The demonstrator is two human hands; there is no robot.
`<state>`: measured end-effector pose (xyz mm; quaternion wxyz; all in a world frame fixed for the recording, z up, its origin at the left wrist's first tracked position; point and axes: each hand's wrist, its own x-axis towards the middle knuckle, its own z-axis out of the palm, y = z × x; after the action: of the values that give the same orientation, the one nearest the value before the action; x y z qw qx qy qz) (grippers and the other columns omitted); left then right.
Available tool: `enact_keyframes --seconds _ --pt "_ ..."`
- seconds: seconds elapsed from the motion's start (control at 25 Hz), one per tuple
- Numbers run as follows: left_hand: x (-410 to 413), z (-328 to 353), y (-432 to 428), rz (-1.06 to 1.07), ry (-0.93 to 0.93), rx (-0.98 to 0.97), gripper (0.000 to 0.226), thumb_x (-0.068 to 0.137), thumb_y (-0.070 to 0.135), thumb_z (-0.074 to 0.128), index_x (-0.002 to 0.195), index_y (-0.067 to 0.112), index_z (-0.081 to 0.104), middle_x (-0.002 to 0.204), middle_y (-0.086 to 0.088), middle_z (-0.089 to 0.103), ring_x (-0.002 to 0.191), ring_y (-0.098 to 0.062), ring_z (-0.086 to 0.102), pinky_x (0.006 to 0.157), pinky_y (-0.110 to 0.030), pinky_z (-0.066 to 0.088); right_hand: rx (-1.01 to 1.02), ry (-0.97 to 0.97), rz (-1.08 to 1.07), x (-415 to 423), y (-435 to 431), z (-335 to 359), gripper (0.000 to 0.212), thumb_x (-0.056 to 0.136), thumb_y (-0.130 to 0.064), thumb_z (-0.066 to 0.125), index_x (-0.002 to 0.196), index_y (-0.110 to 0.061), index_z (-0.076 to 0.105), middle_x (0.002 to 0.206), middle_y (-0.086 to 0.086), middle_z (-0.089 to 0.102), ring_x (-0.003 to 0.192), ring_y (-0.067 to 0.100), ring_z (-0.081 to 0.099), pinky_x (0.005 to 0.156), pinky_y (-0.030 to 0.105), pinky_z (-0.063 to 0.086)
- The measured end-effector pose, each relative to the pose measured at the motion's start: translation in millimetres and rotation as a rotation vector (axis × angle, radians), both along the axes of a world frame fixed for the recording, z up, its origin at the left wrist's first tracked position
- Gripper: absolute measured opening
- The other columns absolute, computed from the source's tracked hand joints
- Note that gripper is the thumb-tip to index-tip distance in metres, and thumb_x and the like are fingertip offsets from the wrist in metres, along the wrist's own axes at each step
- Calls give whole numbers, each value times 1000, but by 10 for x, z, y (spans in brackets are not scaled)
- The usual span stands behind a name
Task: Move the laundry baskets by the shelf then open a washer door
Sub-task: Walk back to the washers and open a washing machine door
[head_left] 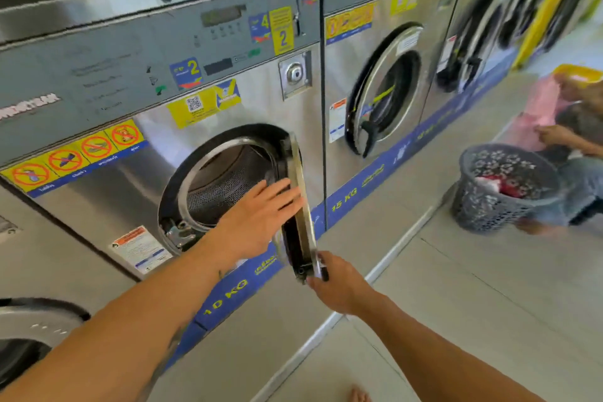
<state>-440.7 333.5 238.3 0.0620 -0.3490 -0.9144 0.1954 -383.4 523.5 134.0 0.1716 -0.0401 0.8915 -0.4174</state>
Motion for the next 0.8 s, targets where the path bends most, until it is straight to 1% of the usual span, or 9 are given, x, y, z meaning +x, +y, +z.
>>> enact_keyframes --seconds 0.04,0.12,0.24,0.32,0.44,0.52,0.6,0.68,0.8 --pt "-37 33 139 -12 4 -26 92 61 7 74 145 15 38 153 -7 37 143 -31 30 111 -51 31 4 13 -67 -3 63 9 42 85 -30 58 125 -19 51 115 8 66 107 30 60 86 33 47" --pt "-92 68 438 -13 -29 -36 84 73 6 63 149 15 29 158 -9 23 148 -32 13 116 -54 19 40 21 -208 -56 228 15 36 88 -31 55 122 -20 51 114 9 66 109 32 59 80 32 42" --pt "-192 94 876 43 -41 -43 83 78 11 60 151 15 20 161 -10 9 149 -31 0 118 -54 10 192 65 -281 -219 586 -18 25 92 -29 46 115 -23 51 108 12 67 102 36 61 78 36 44" --pt "-321 70 1152 66 -77 -4 89 77 14 64 152 16 15 162 -9 3 149 -28 0 119 -52 10 228 72 -307 -389 909 -60 22 91 -26 45 112 -22 51 104 13 67 97 38 62 76 38 46" --pt "-572 51 1586 122 -152 87 96 74 19 69 152 17 13 162 -7 2 148 -27 6 119 -49 13 218 48 -289 -796 1478 -58 19 90 -20 44 107 -20 54 101 12 68 95 37 60 73 36 45" --pt "-747 70 1877 171 -209 184 91 75 15 66 151 18 16 161 -6 4 148 -27 8 119 -46 14 187 16 -248 -1092 1827 -11 12 90 -18 45 93 -24 55 95 7 65 91 33 58 73 34 43" --pt "-907 95 2089 231 -256 294 83 78 12 63 150 19 22 161 -4 8 147 -25 10 119 -42 15 154 34 -218 -1338 2069 19 16 90 -15 46 81 -28 50 89 2 60 86 27 54 73 33 41" --pt "-1010 92 2240 292 -290 386 77 81 11 60 149 20 25 161 0 12 146 -23 13 118 -39 16 133 43 -190 -1496 2253 -6 14 91 -15 45 88 -25 54 91 2 60 86 26 54 73 31 40" --pt "-996 91 2332 415 -332 537 70 85 12 56 149 21 28 161 3 14 146 -21 16 118 -38 20 111 16 -151 -1599 2406 19 24 90 -17 44 105 -22 61 98 3 65 92 26 59 77 32 45"
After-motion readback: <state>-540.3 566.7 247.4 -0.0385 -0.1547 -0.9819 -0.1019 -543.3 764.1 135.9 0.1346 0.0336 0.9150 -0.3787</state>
